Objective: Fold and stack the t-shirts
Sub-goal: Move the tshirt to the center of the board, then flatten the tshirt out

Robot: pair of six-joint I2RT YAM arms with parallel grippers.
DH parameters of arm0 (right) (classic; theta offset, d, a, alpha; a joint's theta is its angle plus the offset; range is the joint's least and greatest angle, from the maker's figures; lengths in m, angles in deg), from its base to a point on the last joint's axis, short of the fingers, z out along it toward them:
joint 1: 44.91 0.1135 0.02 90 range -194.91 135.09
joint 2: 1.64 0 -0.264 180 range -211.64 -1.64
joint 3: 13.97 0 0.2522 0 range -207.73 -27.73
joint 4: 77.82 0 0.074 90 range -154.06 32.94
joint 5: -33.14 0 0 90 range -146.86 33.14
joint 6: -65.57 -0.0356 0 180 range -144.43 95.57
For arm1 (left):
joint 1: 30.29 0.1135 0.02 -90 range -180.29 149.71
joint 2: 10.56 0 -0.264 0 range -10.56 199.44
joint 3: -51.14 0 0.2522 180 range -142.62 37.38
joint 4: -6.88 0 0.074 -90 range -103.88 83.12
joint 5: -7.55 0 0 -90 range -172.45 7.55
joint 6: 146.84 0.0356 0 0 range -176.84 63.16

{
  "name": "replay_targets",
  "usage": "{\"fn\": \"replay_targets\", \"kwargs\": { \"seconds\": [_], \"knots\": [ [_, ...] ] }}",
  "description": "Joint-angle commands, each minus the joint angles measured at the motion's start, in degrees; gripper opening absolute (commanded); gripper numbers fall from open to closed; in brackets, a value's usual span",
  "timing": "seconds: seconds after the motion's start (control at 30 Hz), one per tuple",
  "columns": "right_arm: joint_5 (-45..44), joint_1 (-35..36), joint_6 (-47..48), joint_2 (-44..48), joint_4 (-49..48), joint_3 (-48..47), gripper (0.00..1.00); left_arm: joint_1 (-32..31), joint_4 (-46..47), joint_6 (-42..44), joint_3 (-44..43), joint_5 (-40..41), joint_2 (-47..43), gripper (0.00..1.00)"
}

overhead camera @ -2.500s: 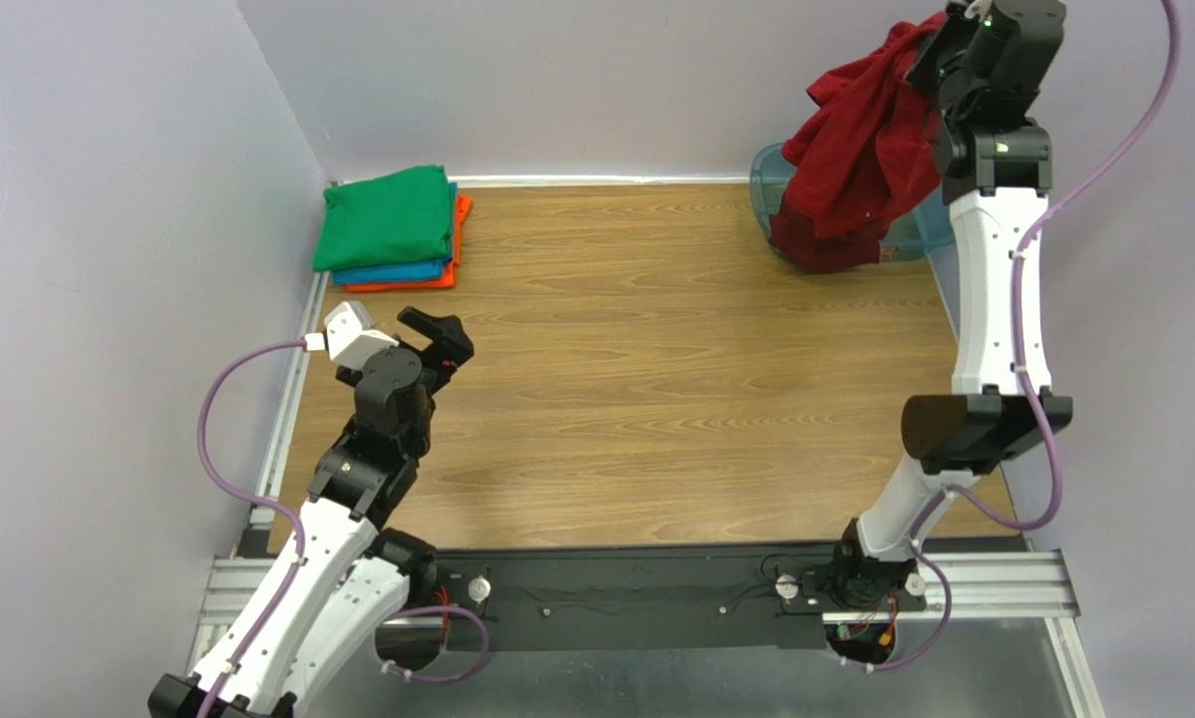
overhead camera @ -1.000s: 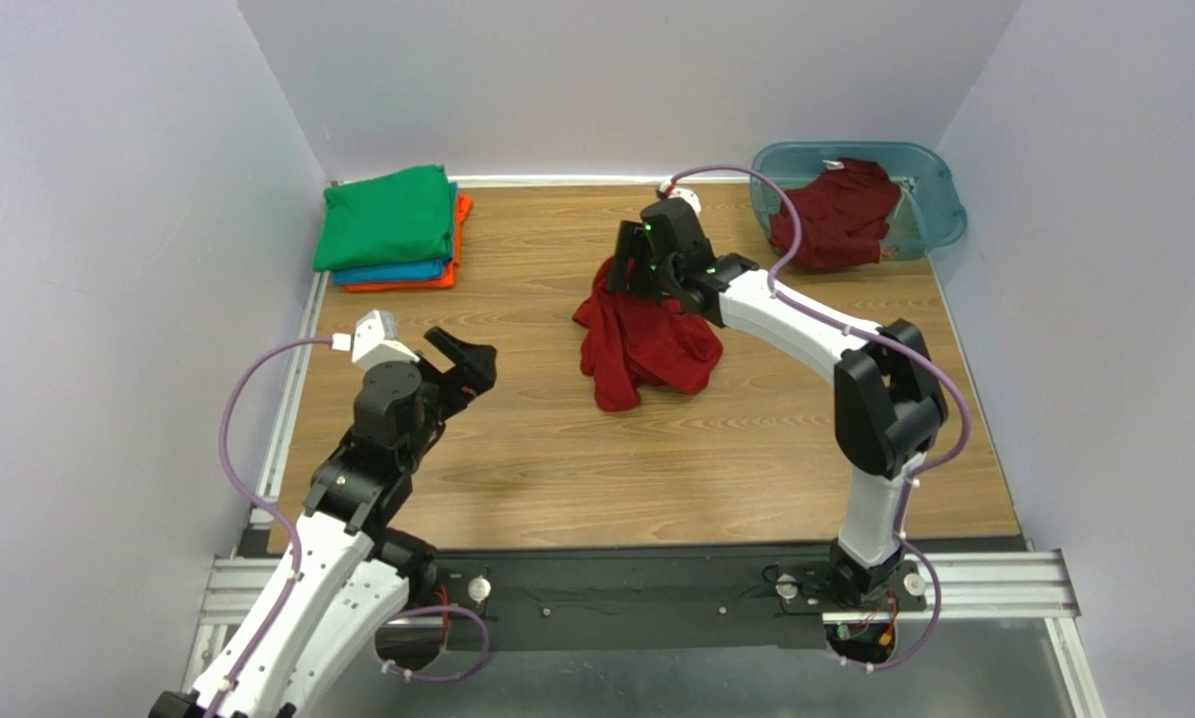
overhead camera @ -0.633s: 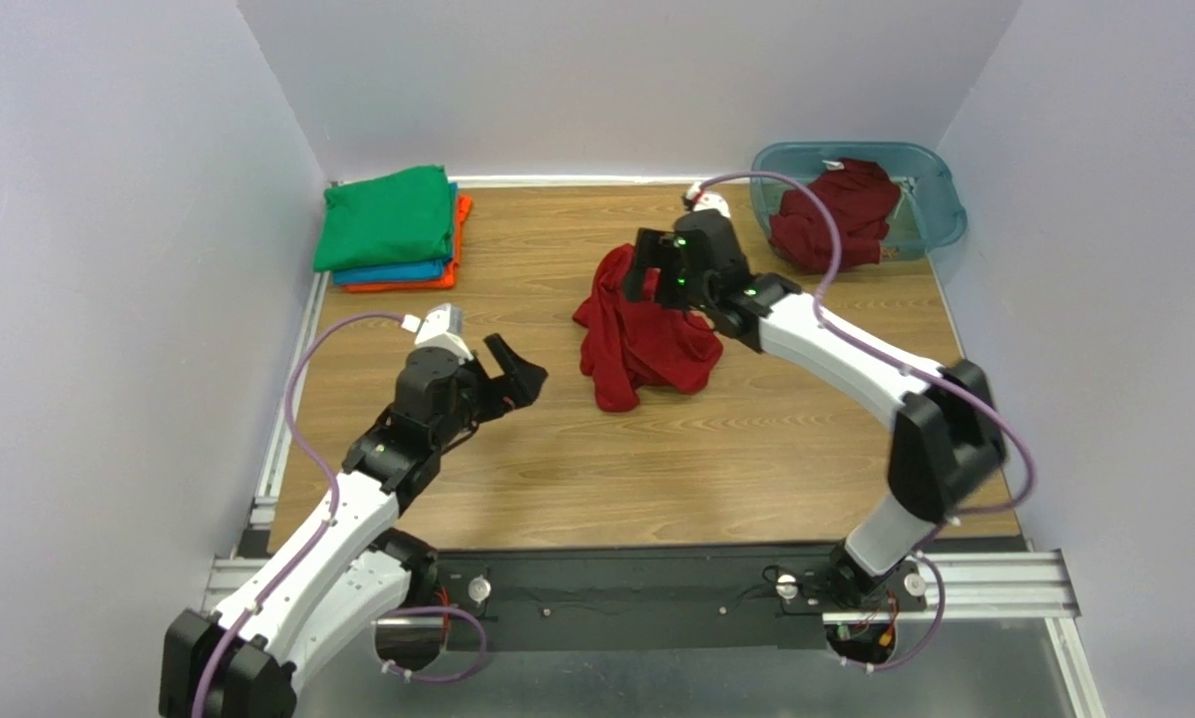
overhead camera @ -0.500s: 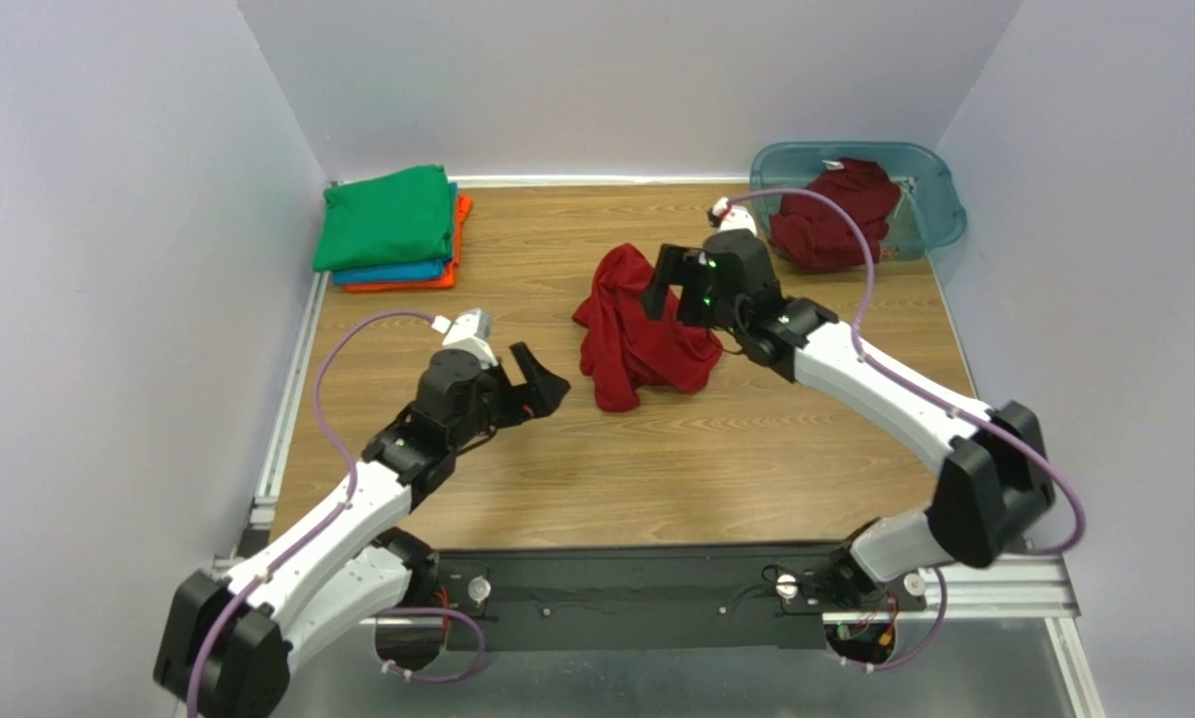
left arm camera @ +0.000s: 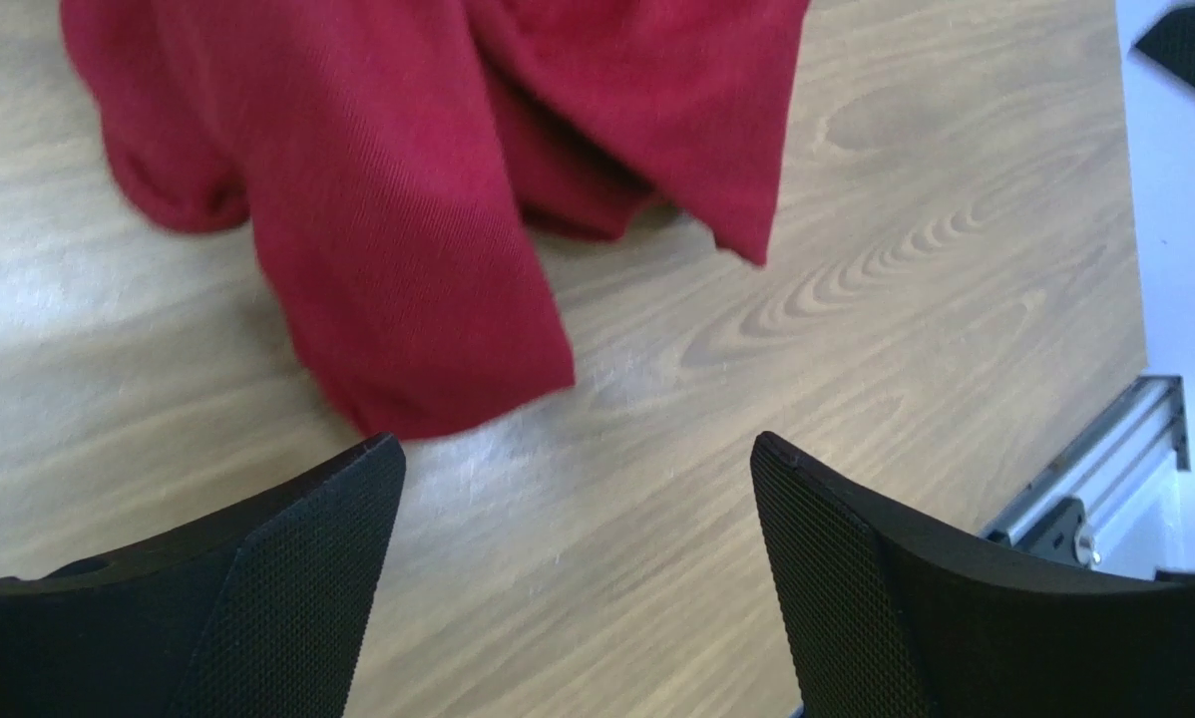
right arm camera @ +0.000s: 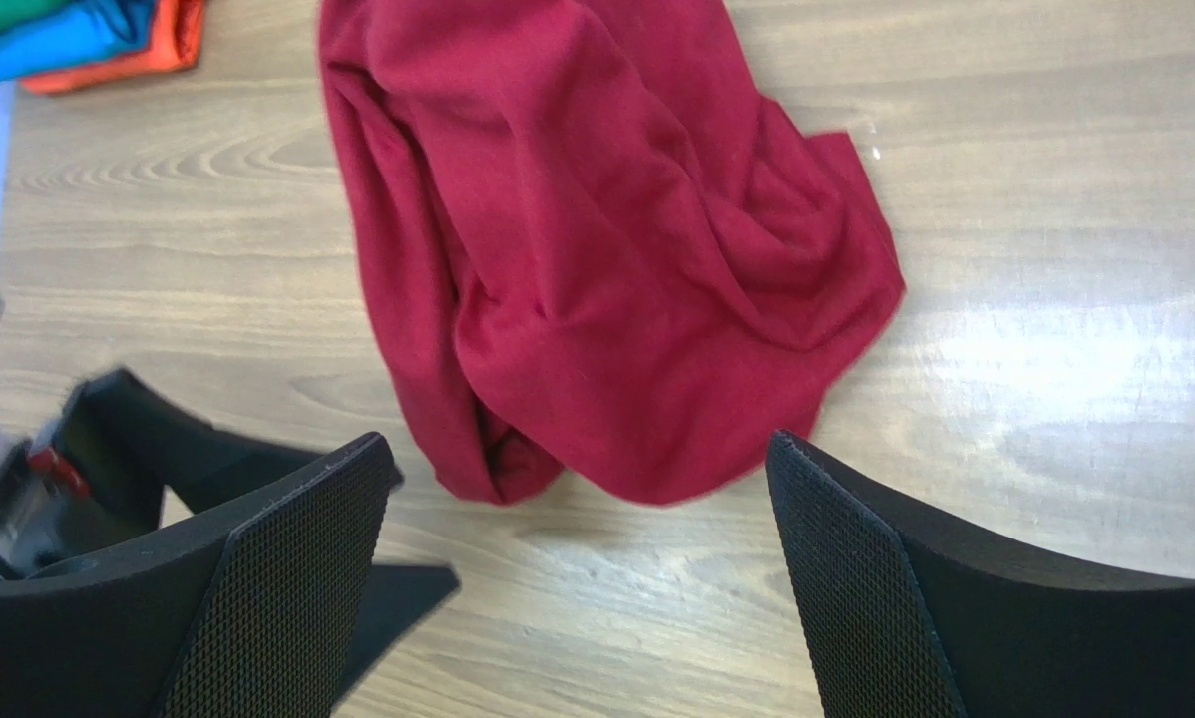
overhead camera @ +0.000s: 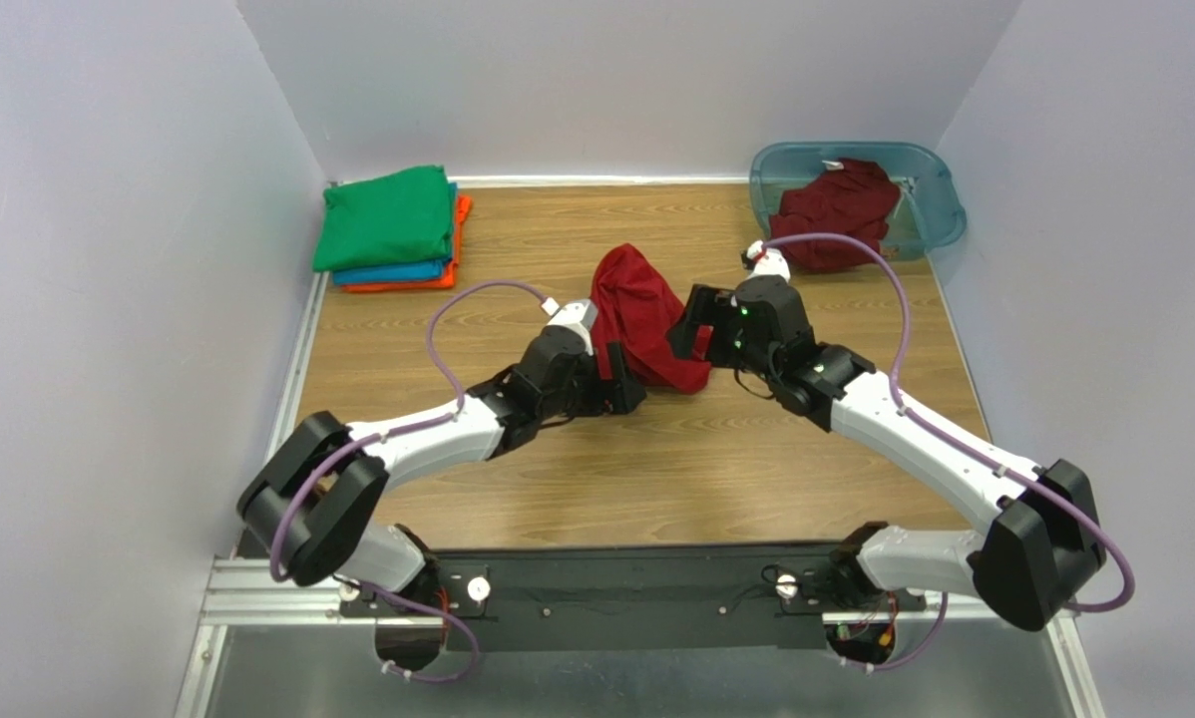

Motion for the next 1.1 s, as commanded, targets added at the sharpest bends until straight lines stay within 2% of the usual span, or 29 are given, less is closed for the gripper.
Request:
{"fn": "replay_targets", "kwargs": {
  "seconds": [0.0,0.1,0.2,0.23,0.3,0.4,0.43,0.5,0.6,0.87,0.97,1.07],
  "knots": [
    [0.2,0.1,-1.8,1.8,1.4,3.7,1.00,-0.4,2.0,1.3,-3.2,3.8,4.2,0.91],
    [0.9,0.0,-1.8,2.3,1.6,4.9,1.00,-0.5,1.8,1.3,-4.1,4.0,7.3,0.81],
    [0.9,0.0,-1.5,2.3,1.7,5.2,1.00,-0.5,1.5,1.3,-4.6,4.0,9.3,0.65],
    [1.0,0.0,-1.5,2.0,1.7,5.3,1.00,-0.5,1.3,1.3,-4.7,4.2,9.7,0.53],
    [1.5,0.0,-1.3,1.4,1.7,4.9,1.00,-0.5,1.1,1.4,-4.5,4.4,10.1,0.43],
    [4.2,0.0,-1.5,-1.0,1.6,3.9,1.00,-0.5,0.0,1.3,-4.3,5.2,10.3,0.15],
    [5.2,0.1,-1.7,-2.1,1.7,2.8,1.00,-0.5,-0.5,1.2,-4.4,6.1,10.1,0.01],
    [9.4,0.1,-1.9,-5.4,1.5,1.7,1.00,-0.5,-1.5,0.6,-4.1,7.0,9.2,0.00],
    [10.9,0.2,-1.4,-9.6,1.5,-0.6,1.00,-0.5,-2.5,-0.2,-3.0,9.0,7.0,0.00],
    [6.6,1.3,0.4,-15.7,1.2,-3.8,0.99,-0.5,-4.0,-2.0,0.5,14.6,1.6,0.00],
    [6.5,1.6,0.8,-18.6,1.2,-5.1,0.95,-0.4,-4.4,-2.4,1.6,16.8,-0.1,0.00],
    [5.5,1.6,0.5,-20.8,1.2,-6.0,0.79,-0.4,-6.1,-3.0,1.8,19.5,-1.7,0.00]
  ]
}}
